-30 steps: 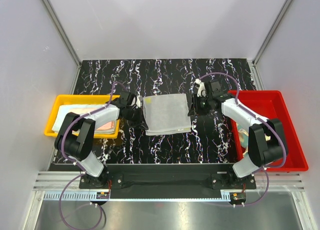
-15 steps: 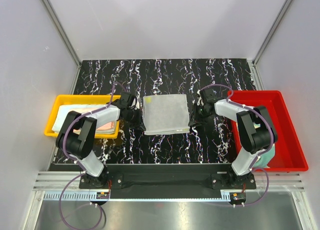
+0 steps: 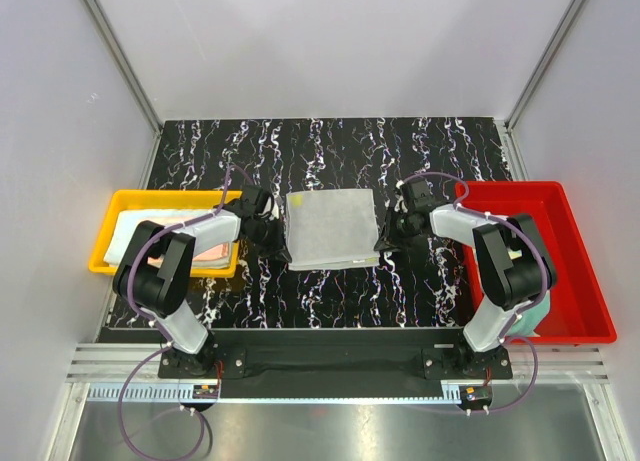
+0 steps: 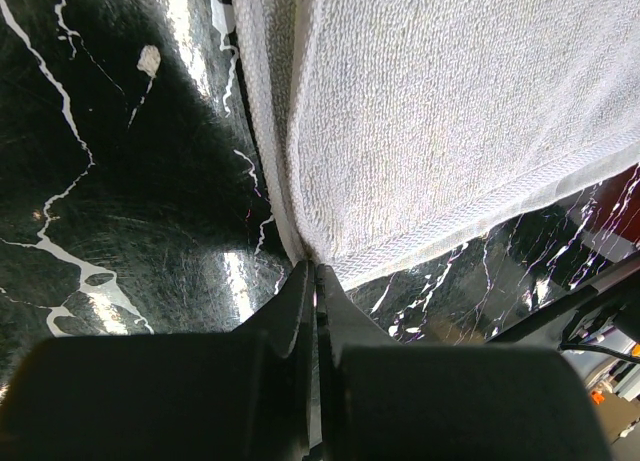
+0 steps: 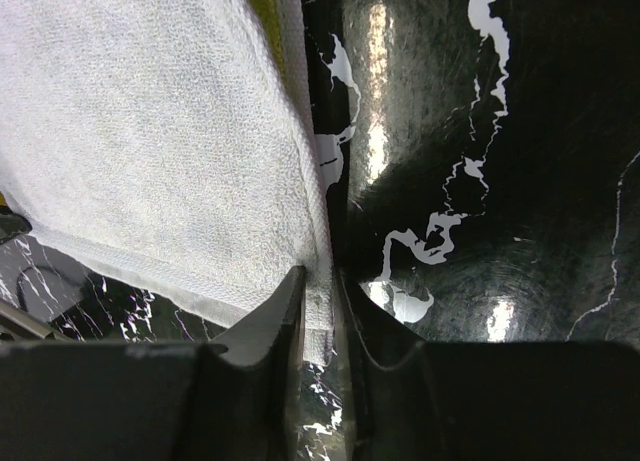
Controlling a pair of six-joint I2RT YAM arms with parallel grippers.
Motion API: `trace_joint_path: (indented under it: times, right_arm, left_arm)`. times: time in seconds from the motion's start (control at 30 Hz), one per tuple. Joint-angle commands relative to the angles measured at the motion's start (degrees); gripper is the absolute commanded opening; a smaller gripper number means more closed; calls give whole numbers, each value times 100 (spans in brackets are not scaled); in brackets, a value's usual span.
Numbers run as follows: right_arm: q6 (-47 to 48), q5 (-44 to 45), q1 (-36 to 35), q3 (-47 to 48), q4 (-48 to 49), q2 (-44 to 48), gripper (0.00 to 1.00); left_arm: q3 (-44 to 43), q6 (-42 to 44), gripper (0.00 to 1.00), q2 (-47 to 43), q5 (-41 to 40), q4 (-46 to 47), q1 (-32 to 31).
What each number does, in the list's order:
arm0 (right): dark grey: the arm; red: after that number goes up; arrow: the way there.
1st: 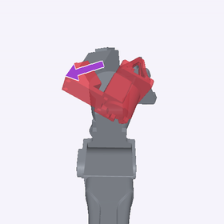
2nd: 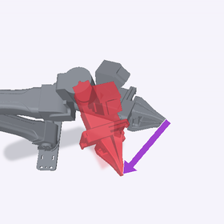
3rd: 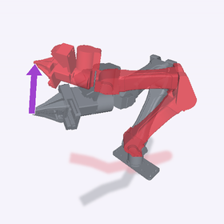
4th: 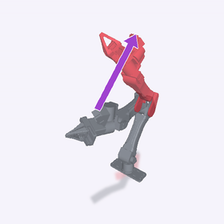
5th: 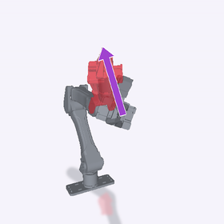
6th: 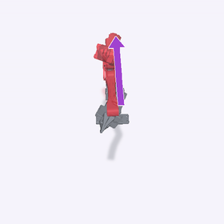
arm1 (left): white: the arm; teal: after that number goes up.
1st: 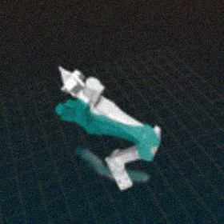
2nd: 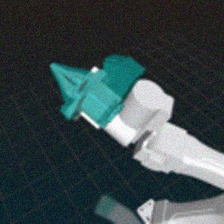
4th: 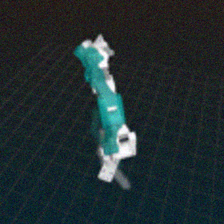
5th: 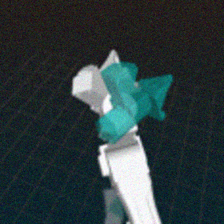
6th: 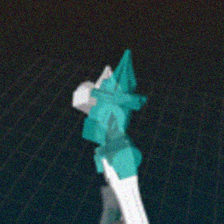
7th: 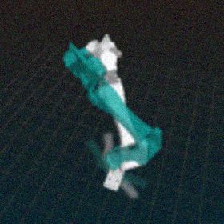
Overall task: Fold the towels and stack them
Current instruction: Fold the towel
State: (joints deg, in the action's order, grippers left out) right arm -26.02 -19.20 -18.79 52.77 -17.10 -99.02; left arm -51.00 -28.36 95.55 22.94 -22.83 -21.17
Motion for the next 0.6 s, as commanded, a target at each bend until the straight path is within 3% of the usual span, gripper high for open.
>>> trace_joint_path:
  times: [0.0, 0.1, 0.17, 0.57]
  right_arm:
    - [-87, 145, -73, -223, 110, -12, 23]
    - [-131, 232, -73, -241, 85, 41, 6]
    - [-149, 268, -73, -206, 14, 120, 1]
    - [150, 365, -81, 611, -1119, 735, 0]
  left_arm:
    - [-50, 67, 0, -36, -193, 59, -10]
    - [-59, 24, 0, -54, -185, 68, -10]
    - [-94, -3, 0, -89, -185, 59, -19]
    - [-788, -64, 0, -642, -88, -591, -19]
